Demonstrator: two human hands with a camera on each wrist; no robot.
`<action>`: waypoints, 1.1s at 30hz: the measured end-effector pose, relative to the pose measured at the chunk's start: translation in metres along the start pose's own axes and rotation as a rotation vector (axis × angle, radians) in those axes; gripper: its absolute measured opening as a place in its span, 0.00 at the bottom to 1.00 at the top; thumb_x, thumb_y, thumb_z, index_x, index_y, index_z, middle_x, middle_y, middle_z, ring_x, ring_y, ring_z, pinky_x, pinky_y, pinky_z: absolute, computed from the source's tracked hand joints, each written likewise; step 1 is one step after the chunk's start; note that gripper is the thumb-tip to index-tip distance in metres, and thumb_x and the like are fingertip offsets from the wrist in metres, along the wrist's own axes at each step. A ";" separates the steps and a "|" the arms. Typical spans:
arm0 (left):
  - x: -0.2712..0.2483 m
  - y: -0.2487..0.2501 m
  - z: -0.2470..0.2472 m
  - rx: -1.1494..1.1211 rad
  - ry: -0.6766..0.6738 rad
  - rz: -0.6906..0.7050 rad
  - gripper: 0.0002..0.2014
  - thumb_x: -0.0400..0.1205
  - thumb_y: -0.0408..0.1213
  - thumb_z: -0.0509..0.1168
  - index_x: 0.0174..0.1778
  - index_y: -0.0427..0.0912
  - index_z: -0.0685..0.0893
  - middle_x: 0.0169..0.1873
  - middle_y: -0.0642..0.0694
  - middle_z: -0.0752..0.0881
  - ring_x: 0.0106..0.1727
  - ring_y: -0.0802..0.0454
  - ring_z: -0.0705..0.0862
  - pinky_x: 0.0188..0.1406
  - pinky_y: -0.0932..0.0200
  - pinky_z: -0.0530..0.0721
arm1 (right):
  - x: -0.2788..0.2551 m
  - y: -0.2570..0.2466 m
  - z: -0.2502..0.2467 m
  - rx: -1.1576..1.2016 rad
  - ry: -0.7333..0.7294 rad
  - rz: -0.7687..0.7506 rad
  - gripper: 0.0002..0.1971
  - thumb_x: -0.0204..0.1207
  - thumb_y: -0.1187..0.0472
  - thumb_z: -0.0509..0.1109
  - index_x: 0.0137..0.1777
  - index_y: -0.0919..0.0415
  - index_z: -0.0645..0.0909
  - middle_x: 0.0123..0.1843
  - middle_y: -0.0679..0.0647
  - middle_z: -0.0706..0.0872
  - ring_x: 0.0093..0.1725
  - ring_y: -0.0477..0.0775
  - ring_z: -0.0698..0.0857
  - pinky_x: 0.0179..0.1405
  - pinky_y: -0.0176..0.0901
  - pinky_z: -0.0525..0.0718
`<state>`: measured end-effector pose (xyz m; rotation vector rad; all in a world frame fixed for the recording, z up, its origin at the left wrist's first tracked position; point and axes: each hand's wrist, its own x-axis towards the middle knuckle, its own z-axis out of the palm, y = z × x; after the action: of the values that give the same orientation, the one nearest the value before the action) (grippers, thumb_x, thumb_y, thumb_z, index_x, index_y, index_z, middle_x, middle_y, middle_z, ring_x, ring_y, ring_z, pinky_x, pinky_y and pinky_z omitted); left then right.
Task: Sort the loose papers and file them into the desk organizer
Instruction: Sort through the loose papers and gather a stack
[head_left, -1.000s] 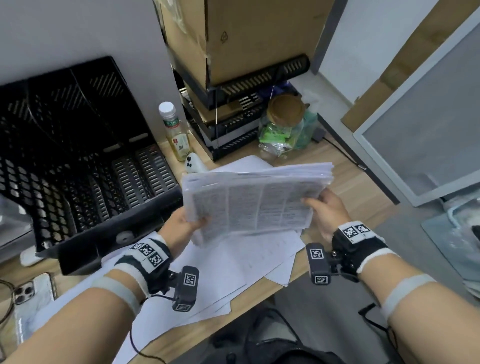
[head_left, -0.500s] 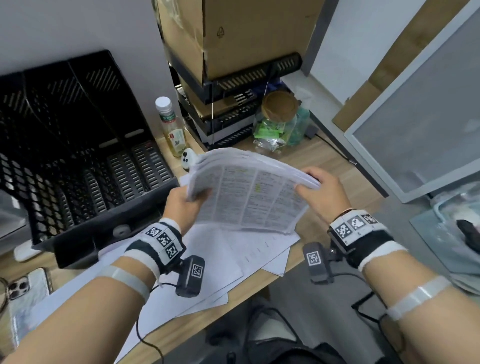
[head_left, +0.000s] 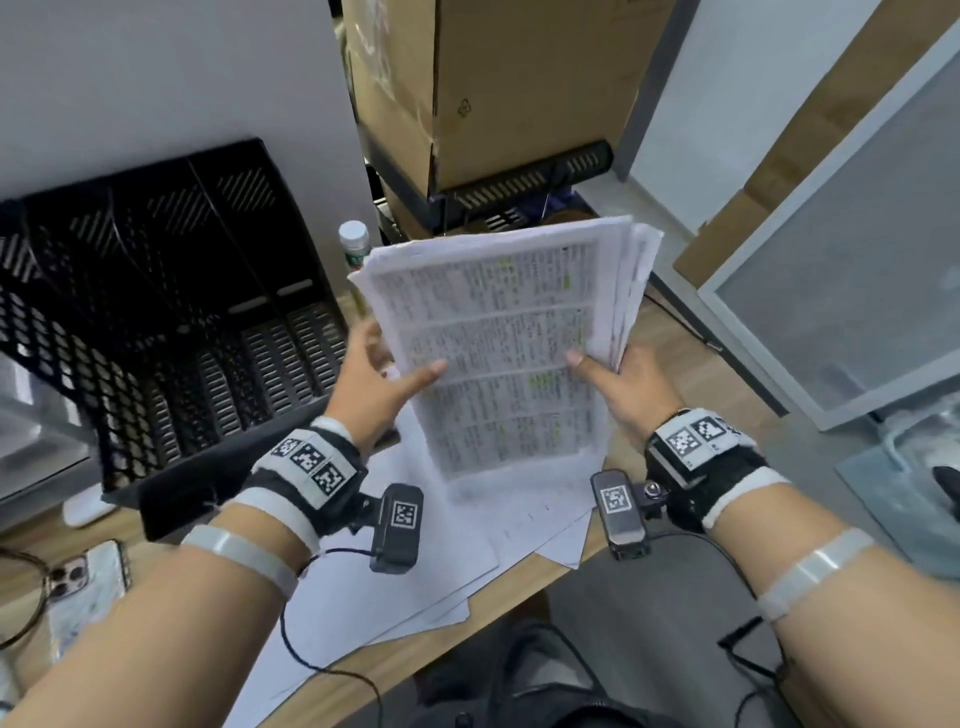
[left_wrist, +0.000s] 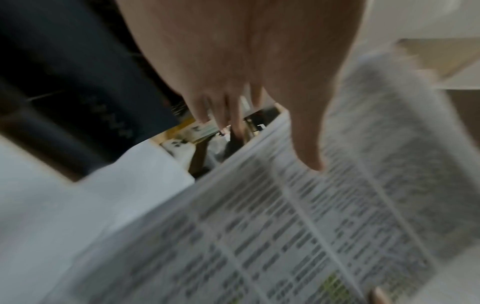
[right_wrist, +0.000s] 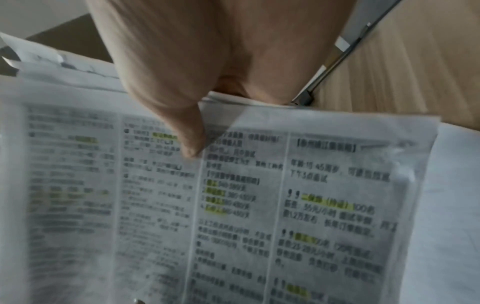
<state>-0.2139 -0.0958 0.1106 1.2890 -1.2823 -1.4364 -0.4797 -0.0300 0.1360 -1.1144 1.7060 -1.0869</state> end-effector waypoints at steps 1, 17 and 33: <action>-0.005 -0.004 0.003 -0.080 -0.076 -0.051 0.35 0.70 0.36 0.82 0.73 0.38 0.77 0.65 0.40 0.88 0.67 0.44 0.88 0.69 0.36 0.84 | -0.003 0.001 0.004 0.046 -0.019 0.004 0.10 0.77 0.61 0.75 0.58 0.55 0.86 0.59 0.58 0.91 0.59 0.55 0.89 0.63 0.54 0.86; -0.031 -0.041 0.027 0.117 -0.041 -0.025 0.13 0.76 0.38 0.79 0.56 0.48 0.90 0.52 0.49 0.94 0.55 0.53 0.92 0.59 0.44 0.90 | -0.026 0.048 0.026 0.047 0.107 0.276 0.20 0.61 0.48 0.73 0.36 0.68 0.84 0.35 0.63 0.84 0.35 0.56 0.80 0.40 0.50 0.74; -0.039 -0.053 0.041 0.082 -0.106 -0.030 0.15 0.75 0.34 0.79 0.52 0.59 0.89 0.51 0.51 0.94 0.55 0.54 0.91 0.56 0.45 0.91 | -0.035 0.053 0.018 0.079 -0.011 0.126 0.10 0.75 0.69 0.71 0.44 0.51 0.86 0.49 0.51 0.90 0.45 0.32 0.86 0.46 0.26 0.81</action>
<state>-0.2448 -0.0418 0.0633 1.3054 -1.4104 -1.5045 -0.4659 0.0120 0.0871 -0.9489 1.6864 -1.0580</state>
